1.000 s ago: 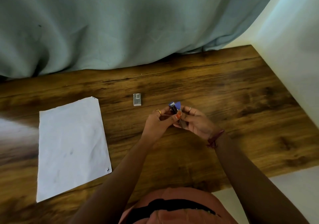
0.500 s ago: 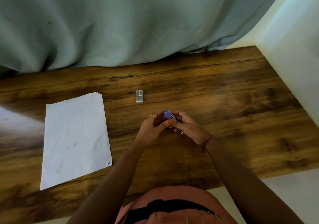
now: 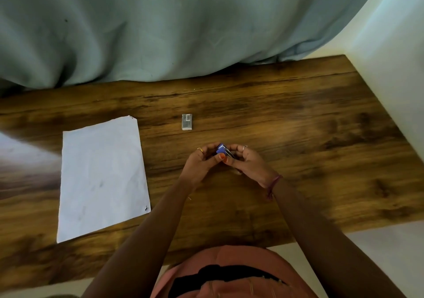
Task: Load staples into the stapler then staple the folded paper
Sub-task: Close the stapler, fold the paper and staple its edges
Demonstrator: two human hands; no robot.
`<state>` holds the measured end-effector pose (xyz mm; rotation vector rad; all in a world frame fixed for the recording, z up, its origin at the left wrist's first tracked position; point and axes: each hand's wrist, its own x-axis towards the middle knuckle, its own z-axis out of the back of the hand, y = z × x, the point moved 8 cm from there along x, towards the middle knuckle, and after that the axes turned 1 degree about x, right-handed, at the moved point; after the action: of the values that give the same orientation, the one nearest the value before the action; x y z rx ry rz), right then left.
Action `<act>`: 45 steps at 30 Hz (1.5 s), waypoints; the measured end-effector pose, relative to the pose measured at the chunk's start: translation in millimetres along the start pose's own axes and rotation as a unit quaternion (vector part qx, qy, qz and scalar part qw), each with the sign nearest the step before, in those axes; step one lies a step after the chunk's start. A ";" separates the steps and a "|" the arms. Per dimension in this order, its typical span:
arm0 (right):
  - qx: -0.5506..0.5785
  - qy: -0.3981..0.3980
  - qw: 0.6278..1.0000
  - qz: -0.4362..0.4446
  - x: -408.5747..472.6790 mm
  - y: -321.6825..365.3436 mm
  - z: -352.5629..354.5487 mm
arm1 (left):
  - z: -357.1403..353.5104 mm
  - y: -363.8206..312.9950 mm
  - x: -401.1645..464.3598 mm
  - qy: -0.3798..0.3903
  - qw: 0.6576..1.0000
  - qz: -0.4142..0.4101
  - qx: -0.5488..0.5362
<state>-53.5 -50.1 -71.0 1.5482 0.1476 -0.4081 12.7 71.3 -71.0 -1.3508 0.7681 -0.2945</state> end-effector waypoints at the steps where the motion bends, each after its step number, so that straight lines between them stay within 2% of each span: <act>1: -0.005 0.000 1.000 -0.001 -0.1 -0.3 -0.5 | -0.1 -0.2 -0.2 -0.004 1.000 0.000 -0.001; 4: -0.024 -0.016 1.000 -0.001 0.3 -1.8 0.1 | 1.3 -0.2 -1.6 -0.024 1.000 -0.002 0.004; 9: -0.081 -0.089 0.993 0.019 1.1 0.0 -1.4 | 6.0 2.1 -8.5 -0.057 0.998 -0.012 -0.039; 15: -0.188 -0.145 0.969 0.072 -1.2 13.0 -8.0 | 43.1 0.1 -32.6 -0.161 0.986 -0.048 0.013; 19: -0.309 -0.149 0.934 0.102 0.3 21.3 -12.8 | 74.7 -8.4 -52.1 -0.214 0.973 -0.075 0.048; 24: -0.361 -0.145 0.917 0.089 8.2 22.8 -19.8 | 109.6 -12.8 -68.0 -0.249 0.962 -0.086 0.074; 29: -0.381 -0.158 0.909 0.058 19.3 26.4 -26.2 | 137.0 -9.5 -76.0 -0.254 0.957 -0.087 0.114; 38: -0.409 -0.186 0.893 -0.028 19.9 29.9 -33.0 | 171.1 -4.1 -81.8 -0.218 0.952 -0.098 0.191; 42: -0.427 -0.205 0.880 -0.022 11.2 39.7 -42.1 | 182.0 -3.5 -84.5 -0.202 0.948 -0.103 0.222; 45: -0.437 -0.242 0.866 0.023 2.3 55.7 -54.6 | 191.4 -6.6 -88.6 -0.200 0.943 -0.116 0.238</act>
<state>-23.3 1.9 -21.2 0.5214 -0.0954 -0.5776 73.5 269.5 -31.3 -0.9906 0.1740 -0.3512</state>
